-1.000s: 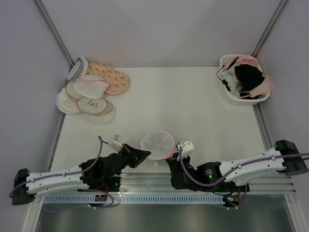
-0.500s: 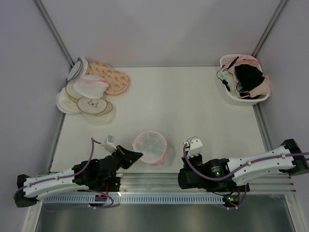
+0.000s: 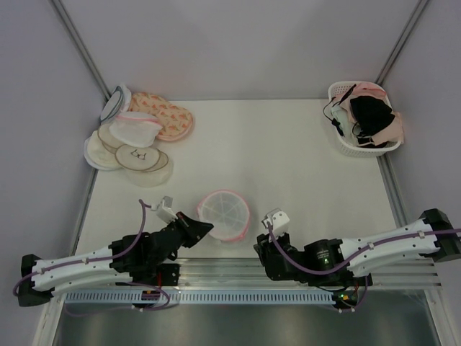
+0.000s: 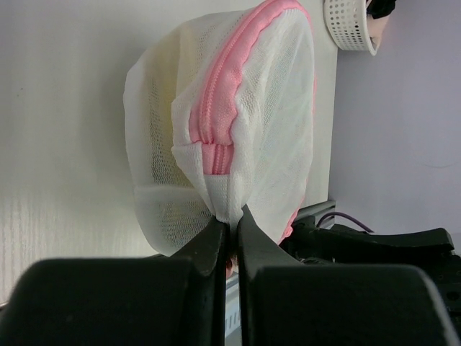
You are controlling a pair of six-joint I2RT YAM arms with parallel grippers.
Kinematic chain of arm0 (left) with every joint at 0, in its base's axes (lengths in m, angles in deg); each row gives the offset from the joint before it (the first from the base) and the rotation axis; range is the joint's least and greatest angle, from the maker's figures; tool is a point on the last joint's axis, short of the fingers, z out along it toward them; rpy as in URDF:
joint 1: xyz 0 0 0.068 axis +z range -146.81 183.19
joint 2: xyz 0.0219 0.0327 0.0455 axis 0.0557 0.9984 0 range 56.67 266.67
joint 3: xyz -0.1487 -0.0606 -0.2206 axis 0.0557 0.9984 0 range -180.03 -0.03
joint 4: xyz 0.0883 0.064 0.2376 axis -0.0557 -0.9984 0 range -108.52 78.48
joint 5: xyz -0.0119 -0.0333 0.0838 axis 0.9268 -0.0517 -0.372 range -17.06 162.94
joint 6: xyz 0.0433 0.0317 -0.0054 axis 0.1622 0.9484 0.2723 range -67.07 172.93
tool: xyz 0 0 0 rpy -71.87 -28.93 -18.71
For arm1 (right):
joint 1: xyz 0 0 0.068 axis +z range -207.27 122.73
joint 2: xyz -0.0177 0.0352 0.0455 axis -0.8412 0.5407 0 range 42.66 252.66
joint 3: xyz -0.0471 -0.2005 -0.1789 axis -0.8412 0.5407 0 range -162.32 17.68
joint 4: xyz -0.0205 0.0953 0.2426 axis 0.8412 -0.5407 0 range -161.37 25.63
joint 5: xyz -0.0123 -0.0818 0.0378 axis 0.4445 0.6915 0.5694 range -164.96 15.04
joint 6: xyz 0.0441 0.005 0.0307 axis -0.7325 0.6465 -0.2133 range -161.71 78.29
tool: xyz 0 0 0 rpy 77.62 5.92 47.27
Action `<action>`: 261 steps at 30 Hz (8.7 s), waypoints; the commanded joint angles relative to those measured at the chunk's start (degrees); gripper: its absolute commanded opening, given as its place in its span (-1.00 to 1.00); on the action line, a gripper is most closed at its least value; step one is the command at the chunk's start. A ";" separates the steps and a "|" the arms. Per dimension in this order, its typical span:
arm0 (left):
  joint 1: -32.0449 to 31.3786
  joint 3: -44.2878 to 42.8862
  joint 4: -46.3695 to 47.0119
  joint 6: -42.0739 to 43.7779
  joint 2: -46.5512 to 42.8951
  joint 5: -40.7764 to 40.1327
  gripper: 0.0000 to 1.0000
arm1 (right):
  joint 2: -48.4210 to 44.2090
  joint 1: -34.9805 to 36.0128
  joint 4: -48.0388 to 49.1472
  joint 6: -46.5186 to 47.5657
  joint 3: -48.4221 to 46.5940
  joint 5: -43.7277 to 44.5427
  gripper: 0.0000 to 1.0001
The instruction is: Unzip the laundry bag and remove the bra
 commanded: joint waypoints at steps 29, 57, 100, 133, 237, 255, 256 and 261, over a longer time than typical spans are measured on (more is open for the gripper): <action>0.32 0.43 4.55 3.22 -1.00 7.43 -0.95 | 6.76 -13.01 13.97 19.99 -2.54 -8.13 -0.99; 5.50 -21.18 30.10 30.47 33.35 12.42 -0.95 | -0.02 -13.00 -6.96 11.39 -4.82 -7.08 -0.99; 32.05 -10.37 44.34 -8.78 43.25 41.26 0.99 | 3.66 -15.91 8.34 9.63 -1.48 -1.19 -0.57; 35.39 -18.91 76.61 -31.41 82.32 46.81 -0.06 | -6.88 -15.82 0.60 6.90 2.03 -3.12 -0.84; 30.91 -29.63 19.59 37.15 49.99 39.34 0.80 | 1.73 -15.99 1.31 2.51 1.24 0.30 -0.99; 30.38 -39.65 28.88 0.17 63.94 36.26 0.99 | 1.30 -17.66 3.06 0.04 4.58 -2.51 -0.99; 30.47 -39.91 30.20 -2.90 66.74 35.83 0.99 | 0.60 -17.66 2.89 0.04 4.76 -2.68 -0.99; 31.08 -48.16 23.89 -3.11 75.02 37.75 0.99 | -4.76 -17.66 -0.98 -0.75 5.02 -1.54 -0.99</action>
